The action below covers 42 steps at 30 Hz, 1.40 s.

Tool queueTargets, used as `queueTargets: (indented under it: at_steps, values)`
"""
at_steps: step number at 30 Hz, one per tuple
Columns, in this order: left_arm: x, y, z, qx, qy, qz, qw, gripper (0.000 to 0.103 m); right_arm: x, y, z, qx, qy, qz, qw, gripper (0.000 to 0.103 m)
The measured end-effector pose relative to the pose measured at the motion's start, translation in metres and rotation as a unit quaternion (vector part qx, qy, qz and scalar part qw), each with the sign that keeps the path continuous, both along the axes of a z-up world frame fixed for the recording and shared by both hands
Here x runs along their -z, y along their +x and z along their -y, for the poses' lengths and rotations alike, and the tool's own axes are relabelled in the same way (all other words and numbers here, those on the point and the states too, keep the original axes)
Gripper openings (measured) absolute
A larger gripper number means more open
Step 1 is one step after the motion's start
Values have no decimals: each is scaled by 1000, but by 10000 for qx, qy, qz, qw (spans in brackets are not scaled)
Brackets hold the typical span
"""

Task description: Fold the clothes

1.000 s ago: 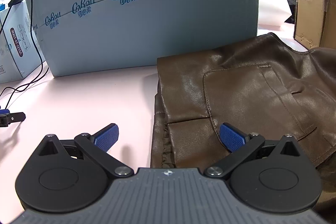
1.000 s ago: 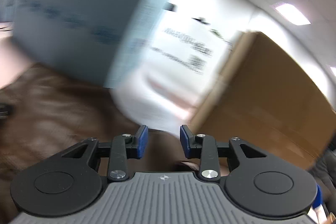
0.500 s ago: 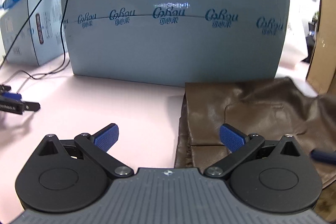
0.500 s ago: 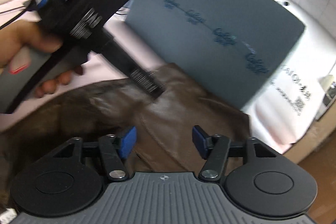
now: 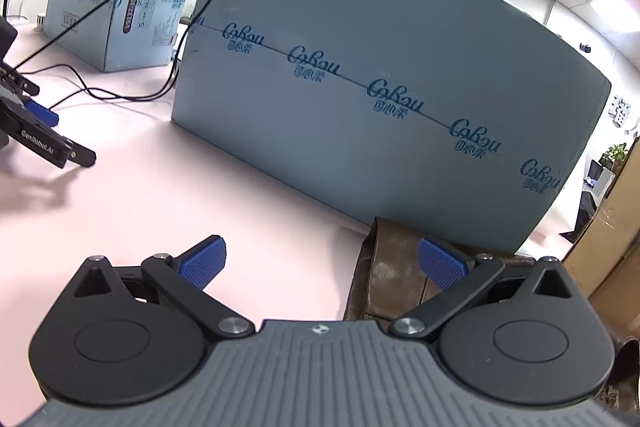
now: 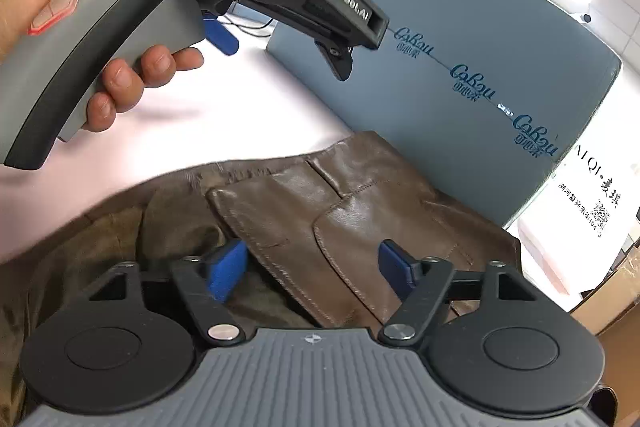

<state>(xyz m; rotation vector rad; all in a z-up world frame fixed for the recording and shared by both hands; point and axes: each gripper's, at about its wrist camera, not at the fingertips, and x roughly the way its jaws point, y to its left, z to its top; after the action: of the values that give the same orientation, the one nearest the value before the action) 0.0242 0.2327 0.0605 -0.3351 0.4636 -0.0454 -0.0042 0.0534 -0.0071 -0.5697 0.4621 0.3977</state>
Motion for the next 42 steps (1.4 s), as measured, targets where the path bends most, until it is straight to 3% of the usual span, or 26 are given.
queueTargets:
  at_steps: [3,6,17,21,25,30,32,33,34,35,37,40,42]
  values:
    - [-2,-2,-3,-52,-47,41,10000,103,4,-1,-8,92,16,162,9998,30]
    - [-3,-2,-7,-9,-142,53,9999,103,4,3,-11,109,7,185,9998,7]
    - [-7,-3,-15,-11,-129,106,9999,103,-29,-30,0,77,722,240,9971,3]
    - [-5,-2,-9,66,95,90,9999,103,-31,-49,8,-177,1127,-154,9934,3]
    - [-2,0,4,423,364,37,9984,103,-25,-72,9,-448,1214,-447,9906,3]
    - [10,6,32,1102,1054,-239,9880,103,-17,-80,8,-642,1099,-1169,9850,5]
    - [17,9,44,1172,1434,-372,9820,103,-21,-86,10,-586,1123,-1220,9844,8]
    - [22,12,49,1170,1643,-450,9784,103,-28,-88,14,-501,1193,-1231,9839,21]
    - [26,13,52,1152,1751,-512,9764,103,-35,-90,20,-399,1308,-1174,9836,46]
    - [29,16,54,1134,1848,-583,9745,103,-42,-93,25,-323,1418,-1043,9838,54]
    - [33,19,55,1120,1906,-690,9728,103,-57,-101,43,-73,1553,-661,9856,55]
    - [36,18,59,1112,2013,-701,9707,103,-78,-100,83,846,1744,-269,9807,56]
    - [36,16,62,1105,2110,-654,9690,103,-88,-87,129,2007,2224,-324,9535,55]
